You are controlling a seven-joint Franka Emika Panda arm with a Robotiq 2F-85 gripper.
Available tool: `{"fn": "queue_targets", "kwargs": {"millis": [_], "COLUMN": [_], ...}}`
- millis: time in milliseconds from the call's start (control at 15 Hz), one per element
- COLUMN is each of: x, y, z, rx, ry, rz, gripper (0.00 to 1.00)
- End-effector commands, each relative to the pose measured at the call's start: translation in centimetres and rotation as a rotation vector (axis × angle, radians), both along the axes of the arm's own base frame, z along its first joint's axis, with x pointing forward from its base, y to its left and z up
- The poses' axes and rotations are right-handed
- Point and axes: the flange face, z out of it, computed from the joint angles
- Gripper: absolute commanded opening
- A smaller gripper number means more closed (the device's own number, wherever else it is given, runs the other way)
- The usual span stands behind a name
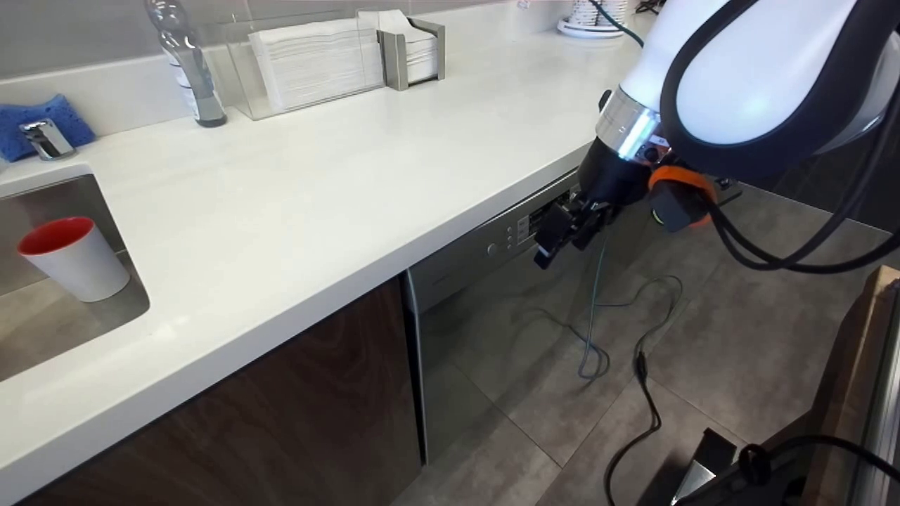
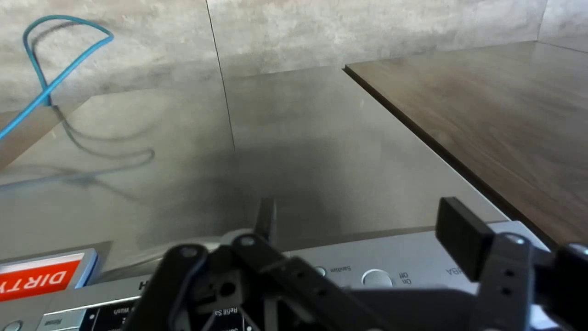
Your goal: Press the button on the oven
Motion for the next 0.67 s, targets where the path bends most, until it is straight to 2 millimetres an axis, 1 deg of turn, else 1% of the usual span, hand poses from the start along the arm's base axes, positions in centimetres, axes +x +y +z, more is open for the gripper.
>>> {"fn": "queue_targets", "kwargs": {"millis": [0, 67, 333, 467, 533, 600], "x": [1.0, 1.1, 1.5, 1.6, 1.7, 1.9], "y": [0.3, 0.2, -0.4, -0.7, -0.8, -0.7], "z": [-0.8, -0.9, -1.2, -1.3, -1.4, -1.4], "rx": [0.0, -0.002, -0.007, -0.005, -0.003, 0.004], "ry": [-0.051, -0.062, -0.107, -0.123, -0.131, -0.137], "rz": [0.004, 0.001, -0.013, -0.022, -0.024, -0.025], "gripper": [0.59, 0.5, 0.22, 0.1, 0.02, 0.01]}}
